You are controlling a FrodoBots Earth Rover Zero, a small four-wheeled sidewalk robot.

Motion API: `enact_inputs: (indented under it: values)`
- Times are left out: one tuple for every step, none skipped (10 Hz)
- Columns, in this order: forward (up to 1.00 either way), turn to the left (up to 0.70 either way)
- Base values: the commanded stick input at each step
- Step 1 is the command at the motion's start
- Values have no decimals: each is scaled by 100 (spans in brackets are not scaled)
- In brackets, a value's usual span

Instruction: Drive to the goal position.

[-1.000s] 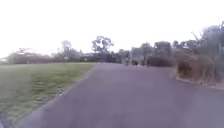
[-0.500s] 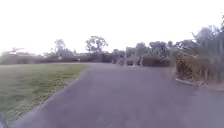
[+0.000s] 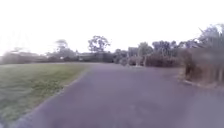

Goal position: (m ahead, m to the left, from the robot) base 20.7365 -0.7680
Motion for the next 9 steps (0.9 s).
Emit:
enact_inputs:
  values:
    - [70, 0]
    - [70, 0]
    - [70, 0]
    - [70, 0]
    - [70, 0]
    - [70, 0]
    - [70, 0]
    - [70, 0]
    - [70, -6]
